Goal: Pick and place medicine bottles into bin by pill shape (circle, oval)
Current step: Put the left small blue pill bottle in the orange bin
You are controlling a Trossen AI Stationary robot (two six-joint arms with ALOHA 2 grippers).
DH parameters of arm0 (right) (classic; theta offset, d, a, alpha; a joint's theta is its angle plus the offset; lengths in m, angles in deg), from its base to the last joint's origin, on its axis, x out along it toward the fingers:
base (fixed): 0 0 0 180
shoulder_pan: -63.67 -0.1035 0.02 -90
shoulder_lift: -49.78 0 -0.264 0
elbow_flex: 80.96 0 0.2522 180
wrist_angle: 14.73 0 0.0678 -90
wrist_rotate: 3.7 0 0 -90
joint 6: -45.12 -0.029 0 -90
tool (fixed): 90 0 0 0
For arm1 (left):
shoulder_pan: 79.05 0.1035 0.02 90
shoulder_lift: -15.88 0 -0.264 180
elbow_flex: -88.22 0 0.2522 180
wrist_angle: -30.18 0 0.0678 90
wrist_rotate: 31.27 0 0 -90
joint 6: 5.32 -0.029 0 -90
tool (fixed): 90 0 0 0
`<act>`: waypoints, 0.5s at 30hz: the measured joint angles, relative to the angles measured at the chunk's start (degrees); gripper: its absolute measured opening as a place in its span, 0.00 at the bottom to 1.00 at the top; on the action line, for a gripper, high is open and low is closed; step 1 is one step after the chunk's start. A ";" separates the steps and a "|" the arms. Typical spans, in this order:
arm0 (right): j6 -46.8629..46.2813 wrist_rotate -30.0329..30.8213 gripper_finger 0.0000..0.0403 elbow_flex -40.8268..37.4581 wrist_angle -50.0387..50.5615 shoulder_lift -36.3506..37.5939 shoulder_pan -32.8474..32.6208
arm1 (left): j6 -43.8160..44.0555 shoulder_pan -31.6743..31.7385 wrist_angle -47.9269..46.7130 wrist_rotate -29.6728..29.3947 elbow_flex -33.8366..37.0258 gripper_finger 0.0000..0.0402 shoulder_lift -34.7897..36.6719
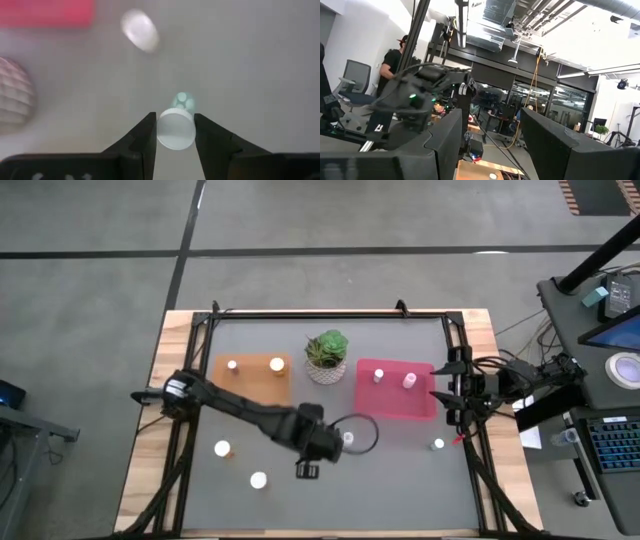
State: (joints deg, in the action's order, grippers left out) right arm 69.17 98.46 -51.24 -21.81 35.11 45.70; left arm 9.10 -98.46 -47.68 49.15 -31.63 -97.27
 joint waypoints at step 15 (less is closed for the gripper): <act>0.59 2.71 0.48 0.81 1.84 0.04 0.00 | -19.66 8.44 12.45 -8.64 -5.63 0.24 0.02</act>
State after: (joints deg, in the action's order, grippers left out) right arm 69.76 101.18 -50.43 -19.97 35.15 45.70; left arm -10.56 -90.02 -35.23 40.51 -37.27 -97.24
